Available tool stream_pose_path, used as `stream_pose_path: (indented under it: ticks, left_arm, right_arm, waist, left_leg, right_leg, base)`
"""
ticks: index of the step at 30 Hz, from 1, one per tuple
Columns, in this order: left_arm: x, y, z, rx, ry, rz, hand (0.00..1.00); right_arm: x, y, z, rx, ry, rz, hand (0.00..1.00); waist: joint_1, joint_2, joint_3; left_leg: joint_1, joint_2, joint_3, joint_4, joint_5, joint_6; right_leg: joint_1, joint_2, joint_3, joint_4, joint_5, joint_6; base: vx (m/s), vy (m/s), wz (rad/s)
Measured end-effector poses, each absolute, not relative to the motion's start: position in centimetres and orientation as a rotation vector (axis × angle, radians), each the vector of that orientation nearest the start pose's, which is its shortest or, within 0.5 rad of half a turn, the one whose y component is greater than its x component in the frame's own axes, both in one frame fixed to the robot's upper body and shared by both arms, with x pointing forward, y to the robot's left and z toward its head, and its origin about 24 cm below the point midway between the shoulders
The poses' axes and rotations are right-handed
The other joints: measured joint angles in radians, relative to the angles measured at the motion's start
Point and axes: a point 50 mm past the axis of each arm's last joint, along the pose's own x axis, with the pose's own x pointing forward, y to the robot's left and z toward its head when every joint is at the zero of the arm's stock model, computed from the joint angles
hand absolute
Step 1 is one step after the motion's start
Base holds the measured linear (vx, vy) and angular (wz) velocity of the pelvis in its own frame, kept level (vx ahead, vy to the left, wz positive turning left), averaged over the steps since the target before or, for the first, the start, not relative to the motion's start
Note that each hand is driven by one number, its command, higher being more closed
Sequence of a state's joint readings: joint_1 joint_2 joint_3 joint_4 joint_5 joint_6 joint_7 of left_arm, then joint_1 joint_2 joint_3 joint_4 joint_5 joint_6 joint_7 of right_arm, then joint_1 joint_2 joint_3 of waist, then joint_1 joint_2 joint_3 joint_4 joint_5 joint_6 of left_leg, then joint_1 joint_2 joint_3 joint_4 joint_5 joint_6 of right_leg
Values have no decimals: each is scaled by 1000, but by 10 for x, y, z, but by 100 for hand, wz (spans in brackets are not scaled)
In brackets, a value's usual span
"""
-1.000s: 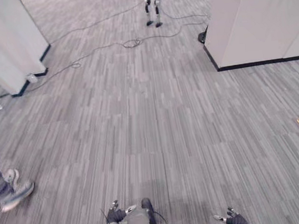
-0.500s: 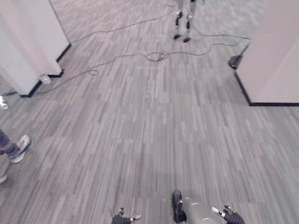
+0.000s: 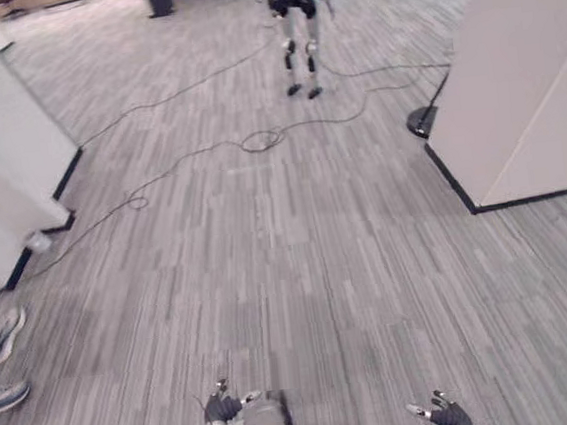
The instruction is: Organize washtable
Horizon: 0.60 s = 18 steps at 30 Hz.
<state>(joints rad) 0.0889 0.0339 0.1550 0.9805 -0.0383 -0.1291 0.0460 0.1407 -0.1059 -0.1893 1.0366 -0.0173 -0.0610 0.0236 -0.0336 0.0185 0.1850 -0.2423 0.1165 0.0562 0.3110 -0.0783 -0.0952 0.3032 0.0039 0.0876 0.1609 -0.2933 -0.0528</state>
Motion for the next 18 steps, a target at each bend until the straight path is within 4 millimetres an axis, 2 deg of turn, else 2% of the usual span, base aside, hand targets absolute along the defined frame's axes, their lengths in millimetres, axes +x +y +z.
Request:
stream_pose_path:
  ticks: [1,2,3,4,5,6,7,8,11,12,14,15,16,17,18]
  left_arm:
    - [111,193,-153,-28,956,239,0]
    - [111,194,-153,-17,962,234,0]
    - [111,200,-153,17,975,215,0]
    - [112,204,-153,35,979,213,0]
    - [111,209,-153,70,998,196,0]
    - [108,208,-156,69,1024,194,0]
    - [108,206,-156,73,1030,184,0]
    - [107,202,-157,78,1037,163,0]
    - [107,194,-159,62,1040,151,0]
    - [105,190,-160,59,1048,141,0]
    - [102,192,-160,64,1057,142,0]
    - [100,195,-160,69,1060,148,0]
    - [99,190,-161,51,1064,152,0]
    - [101,184,-161,25,1054,160,0]
    - [103,182,-161,11,1046,169,0]
  right_arm:
    - [65,-209,-163,16,1122,-228,0]
    - [64,-209,-163,16,1125,-229,0]
    - [60,-202,-165,33,1138,-221,0]
    - [59,-197,-166,52,1137,-225,0]
    - [59,-189,-167,76,1146,-214,0]
    - [60,-190,-167,68,1148,-209,0]
    - [57,-192,-167,59,1152,-208,0]
    - [62,-198,-166,30,1137,-197,0]
    - [71,-205,-162,0,1102,-190,0]
    - [76,-207,-161,-6,1089,-189,0]
    - [74,-204,-162,0,1096,-188,0]
    - [70,-202,-163,6,1108,-190,0]
    - [70,-208,-162,-8,1112,-194,0]
    - [71,-209,-162,-21,1112,-191,0]
    - [71,-211,-162,-25,1109,-195,0]
  waist:
    - [-16,-32,-35]
    - [-19,-39,-39]
    - [-20,-78,-50]
    - [-24,-101,-45]
    - [-47,-118,-37]
    - [-46,-117,-35]
    - [-46,-109,-30]
    - [-41,-81,-28]
    - [-52,-46,-23]
    - [-64,-36,-16]
    - [-62,-50,-17]
    - [-65,-60,-17]
    - [-61,-31,-16]
    - [-60,-23,-19]
    - [-60,-14,-14]
  left_leg:
    - [12,-35,7,47,28,55]
    - [18,-39,14,47,21,60]
    - [62,-66,36,25,-1,72]
    - [91,-84,48,10,-7,76]
    - [146,-112,55,-9,-35,104]
    - [222,-121,58,-34,-59,113]
    - [268,-116,64,-57,-69,117]
    - [363,-92,81,-128,-82,116]
    - [447,-46,93,-193,-107,104]
    - [477,-20,101,-212,-116,89]
    - [496,-27,116,-213,-133,60]
    - [517,-31,111,-196,-154,34]
    - [524,-12,110,-149,-162,19]
    - [476,7,106,-22,-159,12]
    - [438,17,101,60,-153,0]
  right_leg:
    - [-49,-27,26,175,-41,35]
    - [-75,-32,25,230,-40,36]
    - [-190,-63,19,480,-11,83]
    - [-245,-87,20,602,31,127]
    - [-300,-137,-15,765,109,156]
    - [-328,-176,-86,845,76,107]
    - [-333,-181,-115,850,52,81]
    - [-367,-172,-187,821,-6,59]
    - [-481,-124,-256,674,-37,64]
    - [-541,-92,-270,496,-18,67]
    - [-550,-74,-259,250,105,69]
    - [-542,-76,-236,229,249,40]
    - [-536,-65,-235,275,210,17]
    - [-530,-66,-238,292,160,13]
    - [-520,-65,-246,293,146,8]
  base:
    - [601,310,-72]
    - [711,339,-63]
    - [443,182,-24]
    - [528,173,-6]
    - [492,128,6]
    - [487,133,3]
    - [525,131,-32]
    - [401,82,-34]
    - [432,1,-20]
    - [472,-57,-3]
    - [436,-78,7]
    - [540,-113,14]
    - [629,-183,14]
    - [491,-185,8]
    - [458,-234,22]
